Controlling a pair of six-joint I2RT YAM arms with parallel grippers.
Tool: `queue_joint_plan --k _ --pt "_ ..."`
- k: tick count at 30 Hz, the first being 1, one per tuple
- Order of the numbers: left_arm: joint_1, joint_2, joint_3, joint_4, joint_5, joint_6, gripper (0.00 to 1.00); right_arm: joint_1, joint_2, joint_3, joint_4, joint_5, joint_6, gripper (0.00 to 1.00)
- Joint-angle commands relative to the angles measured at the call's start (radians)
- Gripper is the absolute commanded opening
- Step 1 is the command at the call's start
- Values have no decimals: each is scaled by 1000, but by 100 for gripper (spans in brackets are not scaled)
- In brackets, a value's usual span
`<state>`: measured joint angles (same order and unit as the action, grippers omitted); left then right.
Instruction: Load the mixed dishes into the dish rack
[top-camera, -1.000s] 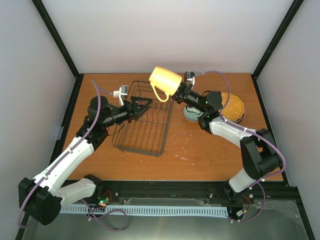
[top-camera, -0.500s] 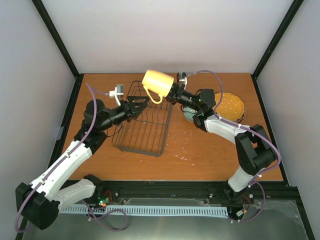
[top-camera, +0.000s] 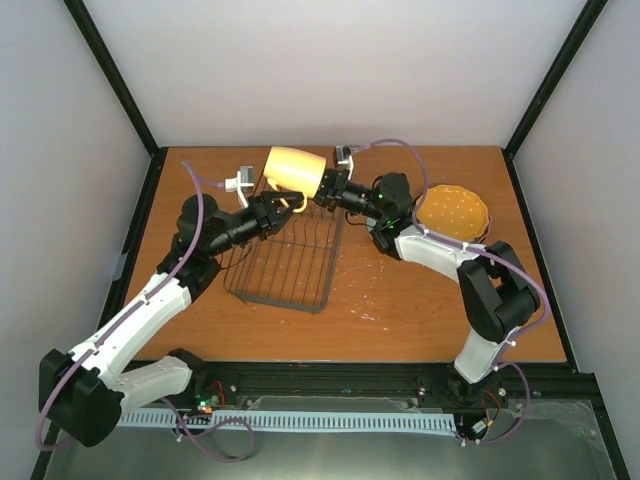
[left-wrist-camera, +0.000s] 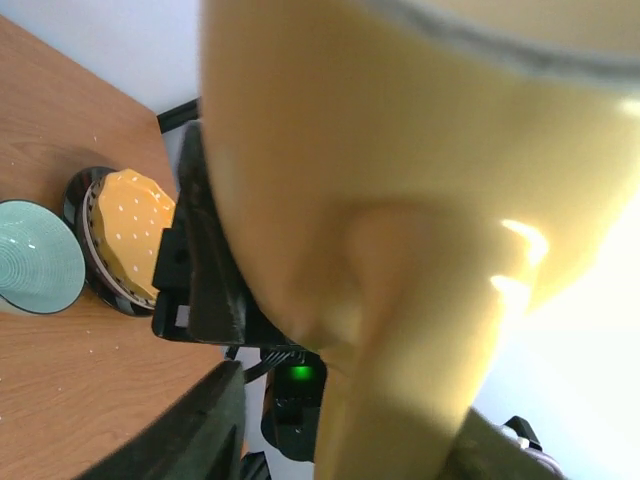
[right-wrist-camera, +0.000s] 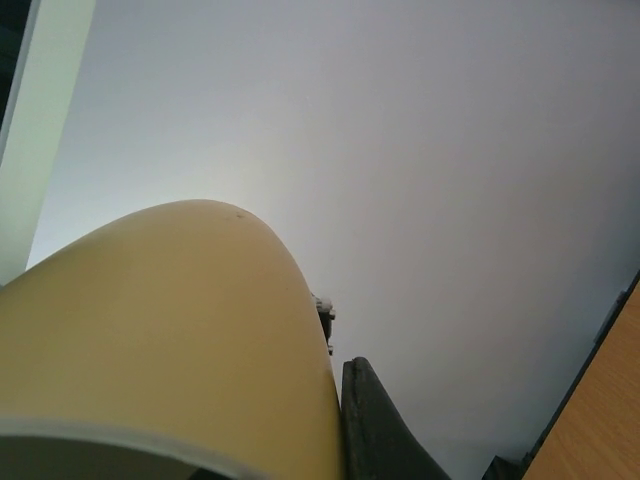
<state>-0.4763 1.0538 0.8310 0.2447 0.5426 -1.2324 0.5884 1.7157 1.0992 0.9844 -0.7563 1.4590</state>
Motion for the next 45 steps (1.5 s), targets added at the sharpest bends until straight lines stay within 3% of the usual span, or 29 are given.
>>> queue_joint_plan --k 1,3,4,10,16,18,21,24,30,33,35,45 --pt "-5 -3 43 10 -21 34 33 29 -1 42 70 -8 -7 3" --pt "-5 -3 51 4 -17 50 5 33 2 37 69 -8 -10 3" --pt "-5 -4 58 -8 -22 58 1 35 3 34 68 -8 -12 3" --pt "-5 -57 83 -126 -78 119 0 34 -3 9 46 -5 -31 3" --pt "-5 -93 183 -380 -164 257 1 28 -1 -2 19 -9 -38 5" --pt "-5 -101 213 -472 -194 296 1 19 0 -2 4 -13 -41 14" --pt "-5 -111 259 -578 -243 357 1 0 -7 -12 -28 -21 -52 41" --pt "-5 -106 304 -689 -293 424 1 -34 -48 -36 -147 -32 -131 51" --pt "-5 -70 323 -842 -362 583 1 -155 -226 -98 -615 18 -441 52" --pt "-6 -48 290 -883 -399 663 1 -186 -287 -35 -946 100 -640 52" --pt "-5 -45 246 -876 -425 704 1 -192 -301 19 -1074 147 -728 51" --pt "-7 -36 45 -756 -432 816 1 -199 -314 -3 -1098 175 -751 48"
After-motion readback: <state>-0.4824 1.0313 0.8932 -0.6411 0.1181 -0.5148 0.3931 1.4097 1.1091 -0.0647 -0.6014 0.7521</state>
